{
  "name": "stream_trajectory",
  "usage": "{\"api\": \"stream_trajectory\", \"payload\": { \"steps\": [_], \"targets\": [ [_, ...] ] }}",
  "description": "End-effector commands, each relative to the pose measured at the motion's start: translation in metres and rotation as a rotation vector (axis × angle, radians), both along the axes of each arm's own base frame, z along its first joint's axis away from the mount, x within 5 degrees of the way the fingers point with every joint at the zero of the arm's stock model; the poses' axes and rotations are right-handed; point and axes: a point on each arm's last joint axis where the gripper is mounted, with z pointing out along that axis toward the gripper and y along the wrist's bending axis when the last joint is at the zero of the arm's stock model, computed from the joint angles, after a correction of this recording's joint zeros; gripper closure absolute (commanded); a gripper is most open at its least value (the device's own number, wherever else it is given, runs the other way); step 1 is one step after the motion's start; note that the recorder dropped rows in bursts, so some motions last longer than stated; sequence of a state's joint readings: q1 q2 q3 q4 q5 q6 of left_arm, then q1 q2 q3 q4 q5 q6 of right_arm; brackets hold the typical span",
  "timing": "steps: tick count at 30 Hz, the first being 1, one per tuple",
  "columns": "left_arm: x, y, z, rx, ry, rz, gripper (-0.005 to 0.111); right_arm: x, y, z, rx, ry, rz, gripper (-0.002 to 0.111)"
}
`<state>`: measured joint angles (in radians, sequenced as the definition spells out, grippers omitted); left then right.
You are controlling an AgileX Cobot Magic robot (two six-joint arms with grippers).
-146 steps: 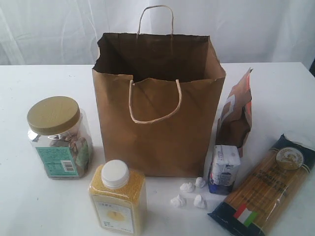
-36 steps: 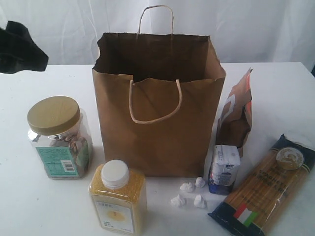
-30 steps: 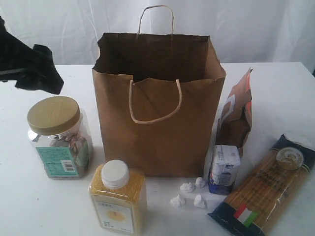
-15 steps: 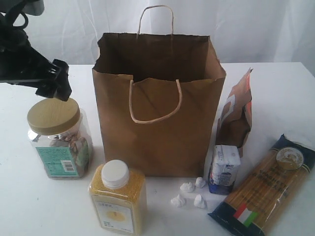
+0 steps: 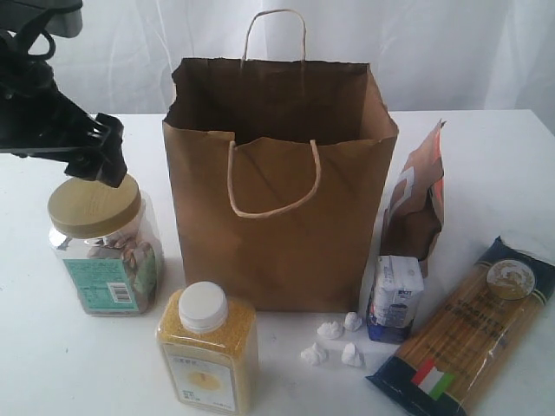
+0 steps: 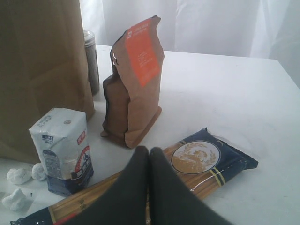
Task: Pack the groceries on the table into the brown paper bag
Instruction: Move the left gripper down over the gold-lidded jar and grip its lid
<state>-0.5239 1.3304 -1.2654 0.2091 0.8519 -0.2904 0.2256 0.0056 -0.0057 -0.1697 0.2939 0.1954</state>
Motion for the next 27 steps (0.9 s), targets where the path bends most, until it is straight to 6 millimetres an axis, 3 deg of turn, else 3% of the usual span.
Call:
{"api": "stream_trajectory", "payload": {
  "steps": [1,13,27],
  "targets": [
    [0.008,-0.002,-0.004,0.005,-0.01,0.01,0.005,0.0,0.0,-0.001,-0.002,-0.004,-0.006,0.108],
    [0.029,0.005,-0.021,0.02,0.014,0.093,0.005,0.0,0.0,-0.001,-0.002,-0.004,-0.006,0.108],
    [0.04,-0.003,-0.044,0.014,0.112,0.106,0.005,0.0,0.0,-0.001,-0.002,-0.004,-0.006,0.108]
  ]
}}
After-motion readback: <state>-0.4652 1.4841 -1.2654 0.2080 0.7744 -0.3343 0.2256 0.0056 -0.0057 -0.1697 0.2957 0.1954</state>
